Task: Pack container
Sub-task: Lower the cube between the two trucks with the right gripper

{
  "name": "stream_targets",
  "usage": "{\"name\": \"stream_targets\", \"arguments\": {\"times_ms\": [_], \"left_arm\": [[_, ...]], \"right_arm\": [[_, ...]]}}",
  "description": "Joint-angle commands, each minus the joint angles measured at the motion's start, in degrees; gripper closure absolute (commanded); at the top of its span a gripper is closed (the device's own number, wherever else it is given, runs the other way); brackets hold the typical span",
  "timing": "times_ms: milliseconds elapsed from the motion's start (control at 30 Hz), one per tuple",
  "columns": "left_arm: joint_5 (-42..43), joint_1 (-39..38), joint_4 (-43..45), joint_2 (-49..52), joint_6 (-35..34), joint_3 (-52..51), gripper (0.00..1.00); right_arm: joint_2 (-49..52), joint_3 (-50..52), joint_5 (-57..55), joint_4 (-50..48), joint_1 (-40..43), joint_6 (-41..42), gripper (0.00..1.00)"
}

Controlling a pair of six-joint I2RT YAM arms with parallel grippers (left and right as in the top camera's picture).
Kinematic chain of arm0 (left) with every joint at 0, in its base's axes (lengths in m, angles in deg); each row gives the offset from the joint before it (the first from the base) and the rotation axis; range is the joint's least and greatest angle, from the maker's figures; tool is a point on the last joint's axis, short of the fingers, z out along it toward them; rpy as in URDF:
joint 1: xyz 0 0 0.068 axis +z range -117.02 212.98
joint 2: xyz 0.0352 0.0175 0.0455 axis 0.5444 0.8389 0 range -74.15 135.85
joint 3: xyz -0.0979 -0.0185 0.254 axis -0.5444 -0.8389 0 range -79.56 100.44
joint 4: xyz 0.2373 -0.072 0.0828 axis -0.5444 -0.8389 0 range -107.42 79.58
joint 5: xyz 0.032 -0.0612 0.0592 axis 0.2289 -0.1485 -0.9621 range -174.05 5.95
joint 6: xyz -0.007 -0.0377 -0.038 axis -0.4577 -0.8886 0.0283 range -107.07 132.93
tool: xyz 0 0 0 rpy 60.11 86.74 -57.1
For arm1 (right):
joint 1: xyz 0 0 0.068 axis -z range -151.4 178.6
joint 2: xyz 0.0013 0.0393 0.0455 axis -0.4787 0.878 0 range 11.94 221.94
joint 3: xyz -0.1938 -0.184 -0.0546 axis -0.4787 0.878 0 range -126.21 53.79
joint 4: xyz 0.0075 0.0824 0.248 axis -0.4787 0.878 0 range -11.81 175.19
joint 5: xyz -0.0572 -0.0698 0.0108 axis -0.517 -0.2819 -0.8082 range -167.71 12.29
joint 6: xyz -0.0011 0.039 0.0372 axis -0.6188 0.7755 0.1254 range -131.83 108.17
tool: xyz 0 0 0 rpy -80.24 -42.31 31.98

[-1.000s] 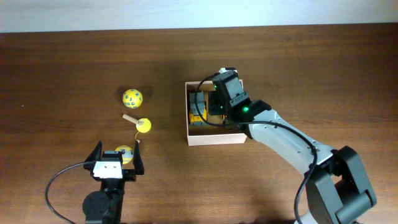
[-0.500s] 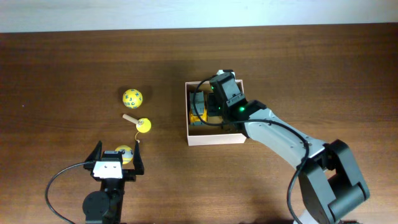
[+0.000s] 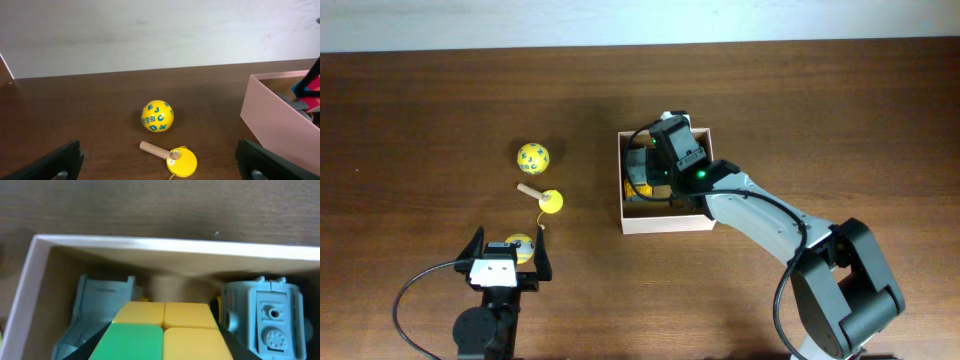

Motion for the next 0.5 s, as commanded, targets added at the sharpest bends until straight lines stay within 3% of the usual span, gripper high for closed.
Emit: {"name": "stream_targets", "arguments": {"times_ms": [0,167,467], "left_arm": [[0.5,0.3,0.0,-0.2,0.9,-0.3,0.01],[0.4,0.3,0.0,-0.2,0.9,-0.3,0.01],[0.4,0.3,0.0,-0.2,0.9,-0.3,0.01]], "right_arm": [[0.4,-1.6,-1.2,-0.4,-0.5,0.3,0.46],[0.4,-1.6,-1.8,-0.1,-0.5,0.3,0.38],[0.4,-1.9,-2.0,0.9,-0.5,0.1,0.37]]}}
